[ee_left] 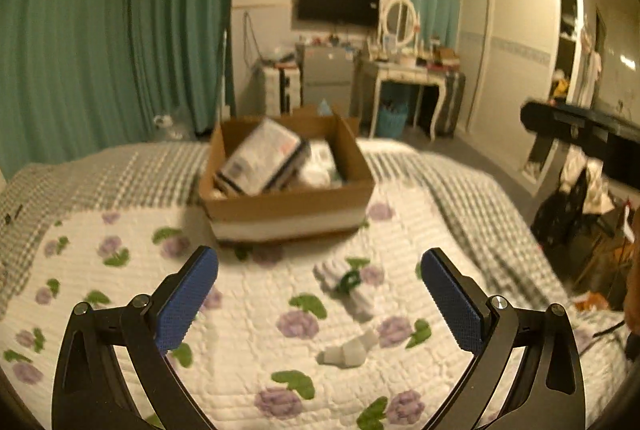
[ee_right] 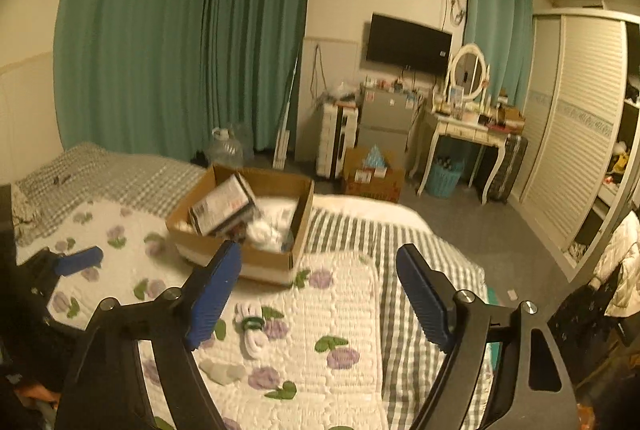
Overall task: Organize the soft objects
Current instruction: 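Withdraw both tools from the box toward the remaining items on the bedspread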
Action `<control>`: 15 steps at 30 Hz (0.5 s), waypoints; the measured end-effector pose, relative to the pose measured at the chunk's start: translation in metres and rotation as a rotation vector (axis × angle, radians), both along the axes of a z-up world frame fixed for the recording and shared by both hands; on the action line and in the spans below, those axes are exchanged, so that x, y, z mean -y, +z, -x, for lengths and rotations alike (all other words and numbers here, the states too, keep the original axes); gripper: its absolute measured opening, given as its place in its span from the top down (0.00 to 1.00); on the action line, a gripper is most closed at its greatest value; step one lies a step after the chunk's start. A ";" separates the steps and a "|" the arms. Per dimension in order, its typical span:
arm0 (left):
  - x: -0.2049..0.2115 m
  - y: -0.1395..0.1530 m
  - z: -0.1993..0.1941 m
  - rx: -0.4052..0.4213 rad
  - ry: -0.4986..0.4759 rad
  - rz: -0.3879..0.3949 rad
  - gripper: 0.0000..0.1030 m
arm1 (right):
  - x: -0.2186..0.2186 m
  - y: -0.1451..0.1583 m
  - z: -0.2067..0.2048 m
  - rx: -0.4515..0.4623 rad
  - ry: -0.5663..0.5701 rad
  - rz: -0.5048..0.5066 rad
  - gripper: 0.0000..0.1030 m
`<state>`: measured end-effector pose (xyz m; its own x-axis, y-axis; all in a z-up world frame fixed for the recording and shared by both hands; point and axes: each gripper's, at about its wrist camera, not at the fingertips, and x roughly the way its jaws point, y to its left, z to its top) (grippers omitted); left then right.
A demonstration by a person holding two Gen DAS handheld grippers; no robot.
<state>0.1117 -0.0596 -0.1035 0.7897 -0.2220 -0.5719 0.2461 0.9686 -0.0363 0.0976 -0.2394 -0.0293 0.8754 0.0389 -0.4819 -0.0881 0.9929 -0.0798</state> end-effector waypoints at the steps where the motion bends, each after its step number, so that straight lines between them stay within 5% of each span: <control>1: 0.003 -0.008 -0.003 -0.018 -0.003 -0.009 0.00 | 0.001 -0.007 -0.004 -0.015 0.001 -0.001 0.24; 8: 0.019 -0.076 -0.019 -0.166 -0.042 -0.053 0.09 | 0.002 -0.055 -0.038 -0.120 0.013 0.016 0.27; 15: 0.028 -0.113 -0.029 -0.243 -0.082 -0.054 0.09 | -0.006 -0.099 -0.070 -0.218 0.038 0.016 0.28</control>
